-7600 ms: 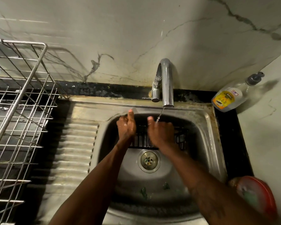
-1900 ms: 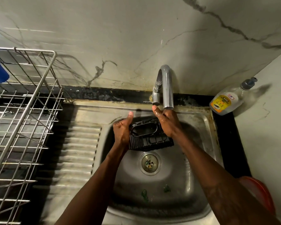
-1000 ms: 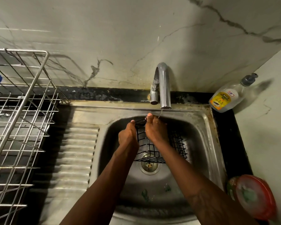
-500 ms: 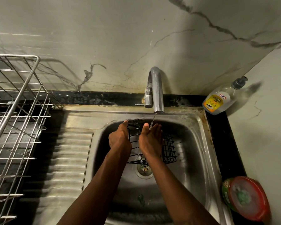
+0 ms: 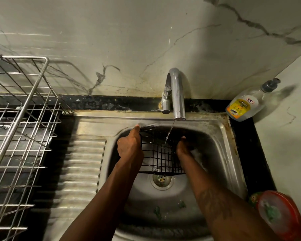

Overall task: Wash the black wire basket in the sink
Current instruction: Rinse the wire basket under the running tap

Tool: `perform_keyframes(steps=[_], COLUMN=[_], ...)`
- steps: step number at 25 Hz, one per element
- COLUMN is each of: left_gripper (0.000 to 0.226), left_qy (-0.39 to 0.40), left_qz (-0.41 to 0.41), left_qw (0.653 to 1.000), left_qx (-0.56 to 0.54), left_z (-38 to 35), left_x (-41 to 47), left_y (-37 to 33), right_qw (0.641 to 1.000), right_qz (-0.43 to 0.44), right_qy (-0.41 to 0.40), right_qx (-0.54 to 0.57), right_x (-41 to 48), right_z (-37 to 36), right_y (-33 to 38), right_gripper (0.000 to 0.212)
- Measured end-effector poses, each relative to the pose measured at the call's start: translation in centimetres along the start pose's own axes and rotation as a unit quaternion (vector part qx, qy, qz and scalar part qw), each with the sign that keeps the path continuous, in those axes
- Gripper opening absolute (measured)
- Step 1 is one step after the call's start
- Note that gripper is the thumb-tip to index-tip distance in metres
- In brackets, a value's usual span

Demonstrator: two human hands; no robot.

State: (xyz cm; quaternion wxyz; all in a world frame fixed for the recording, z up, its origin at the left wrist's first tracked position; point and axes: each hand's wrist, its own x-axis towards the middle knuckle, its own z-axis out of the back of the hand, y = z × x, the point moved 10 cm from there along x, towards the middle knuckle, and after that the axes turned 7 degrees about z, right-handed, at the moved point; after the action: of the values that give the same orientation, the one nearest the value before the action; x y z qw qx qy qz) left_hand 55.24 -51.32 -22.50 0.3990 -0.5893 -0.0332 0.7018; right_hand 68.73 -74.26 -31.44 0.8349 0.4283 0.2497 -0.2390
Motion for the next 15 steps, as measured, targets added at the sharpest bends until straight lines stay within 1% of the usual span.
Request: perform_keyframes(steps=[1, 2, 3, 4, 5, 7, 8, 9, 10, 12, 14, 15], left_gripper=[0.092, 0.095, 0.096, 0.092, 0.082, 0.064, 0.066, 0.069, 0.073, 0.079, 0.080, 0.080], left_qy=[-0.012, -0.023, -0.022, -0.019, -0.019, -0.031, -0.032, -0.033, -0.038, -0.045, -0.037, -0.029], left_qz=[-0.014, -0.025, -0.035, -0.042, -0.052, -0.056, -0.048, -0.036, -0.023, 0.009, 0.019, 0.008], left_qw=[1.000, 0.999, 0.999, 0.998, 0.997, 0.996, 0.997, 0.998, 0.998, 0.999, 0.999, 1.000], left_qx=[-0.006, -0.005, 0.016, 0.039, 0.059, 0.061, 0.054, 0.047, 0.034, 0.019, -0.003, -0.001], left_z=[0.4, 0.4, 0.2, -0.2, -0.6, -1.0, -1.0, -0.9, -0.7, -0.4, -0.1, -0.2], left_x=[0.0, 0.1, -0.1, -0.3, -0.5, -0.9, -1.0, -0.8, -0.8, -0.7, -0.5, -0.4], left_y=[-0.5, -0.7, -1.0, -1.3, -1.5, -1.5, -1.3, -0.9, -0.8, -0.1, 0.4, 0.4], right_qw=[1.000, 0.999, 0.998, 0.998, 0.998, 0.997, 0.997, 0.997, 0.997, 0.999, 0.997, 0.997], right_qz=[-0.025, -0.050, -0.063, -0.062, -0.043, 0.027, 0.039, 0.026, 0.029, -0.001, 0.003, 0.005], right_qy=[0.005, 0.007, 0.006, 0.017, 0.029, 0.035, 0.040, 0.045, 0.040, 0.034, 0.053, 0.055], right_qx=[0.014, 0.020, -0.012, 0.001, -0.026, -0.065, -0.058, -0.055, -0.054, -0.037, -0.047, -0.050], right_x=[0.6, -0.8, -2.8, -4.1, -4.8, -7.4, -8.9, -10.0, -9.5, -8.5, -6.8, -6.3], right_z=[-0.5, 0.1, 0.8, 0.4, -0.3, -1.7, -2.0, -2.3, -2.8, -2.8, -2.5, -1.5], right_y=[-0.9, -0.4, 0.9, 2.2, 3.8, 6.8, 7.2, 7.2, 7.6, 7.7, 7.0, 6.5], right_gripper=[0.099, 0.084, 0.070, 0.062, 0.059, 0.064, 0.068, 0.070, 0.071, 0.077, 0.086, 0.080])
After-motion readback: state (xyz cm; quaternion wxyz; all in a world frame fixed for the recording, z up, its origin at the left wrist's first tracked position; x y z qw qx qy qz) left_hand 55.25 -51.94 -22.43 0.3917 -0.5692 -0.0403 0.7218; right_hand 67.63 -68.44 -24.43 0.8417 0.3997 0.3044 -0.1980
